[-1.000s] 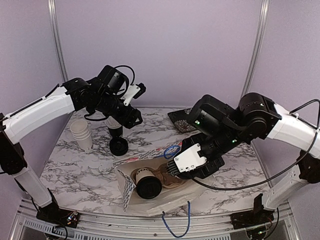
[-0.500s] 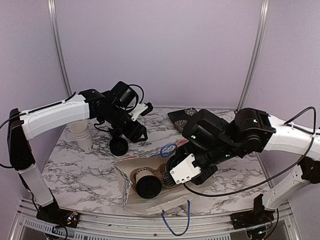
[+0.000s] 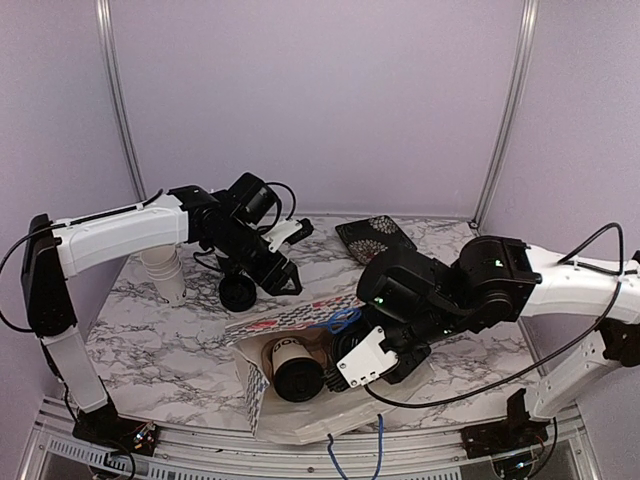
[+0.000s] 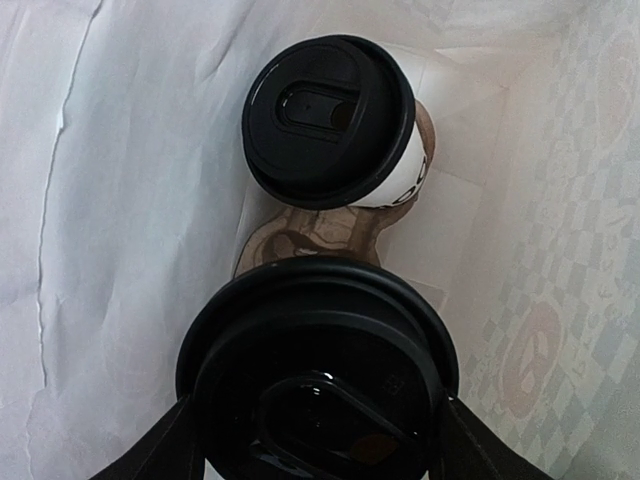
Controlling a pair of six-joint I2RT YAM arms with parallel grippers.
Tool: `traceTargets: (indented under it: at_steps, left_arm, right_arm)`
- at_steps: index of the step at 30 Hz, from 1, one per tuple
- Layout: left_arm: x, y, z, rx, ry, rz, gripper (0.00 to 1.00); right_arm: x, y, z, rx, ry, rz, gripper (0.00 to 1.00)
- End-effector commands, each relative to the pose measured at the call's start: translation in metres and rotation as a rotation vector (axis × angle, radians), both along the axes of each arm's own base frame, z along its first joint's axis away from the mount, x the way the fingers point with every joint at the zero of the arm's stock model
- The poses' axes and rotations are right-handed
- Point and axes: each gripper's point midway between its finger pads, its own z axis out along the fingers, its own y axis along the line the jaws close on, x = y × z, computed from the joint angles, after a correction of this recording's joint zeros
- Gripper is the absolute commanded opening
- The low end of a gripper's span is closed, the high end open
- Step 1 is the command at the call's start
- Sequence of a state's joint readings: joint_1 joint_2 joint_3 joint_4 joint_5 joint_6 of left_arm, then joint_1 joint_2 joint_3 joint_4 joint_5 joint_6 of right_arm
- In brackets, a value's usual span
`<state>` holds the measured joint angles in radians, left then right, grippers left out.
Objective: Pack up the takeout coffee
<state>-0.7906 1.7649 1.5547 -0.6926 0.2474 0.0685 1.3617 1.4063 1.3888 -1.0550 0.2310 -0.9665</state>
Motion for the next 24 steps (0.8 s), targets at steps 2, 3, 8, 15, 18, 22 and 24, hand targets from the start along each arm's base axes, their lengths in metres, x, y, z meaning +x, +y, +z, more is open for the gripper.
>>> traceTargets:
  at_steps: [2, 3, 8, 15, 18, 22, 24]
  left_arm:
    - [0.0, -0.005, -0.018, 0.001, 0.046, -0.025, 0.7]
    - [-0.001, -0.005, -0.018, -0.001, 0.048, -0.028, 0.7]
    - [-0.004, -0.005, -0.018, -0.007, 0.056, -0.035, 0.7]
    - [-0.006, -0.003, -0.025, 0.001, 0.071, -0.039, 0.69]
    - [-0.007, -0.003, -0.024, -0.003, 0.069, -0.042, 0.69]
    - [-0.009, -0.004, -0.024, -0.008, 0.075, -0.047, 0.69]
    - [-0.01, -0.004, -0.024, -0.01, 0.081, -0.05, 0.69]
  right_arm:
    - [0.007, 0.008, 0.006, 0.051, -0.059, 0.0, 0.56]
    - [0.006, 0.009, 0.006, 0.054, -0.057, 0.002, 0.55]
    - [0.006, 0.015, 0.001, 0.064, -0.054, 0.005, 0.55]
    - [0.006, 0.02, -0.006, 0.056, -0.039, 0.009, 0.55]
    - [0.009, 0.02, -0.01, 0.044, -0.031, -0.003, 0.55]
    - [0.013, 0.017, -0.017, 0.023, -0.021, -0.018, 0.55]
    - [0.016, 0.017, -0.02, 0.017, -0.019, -0.027, 0.55]
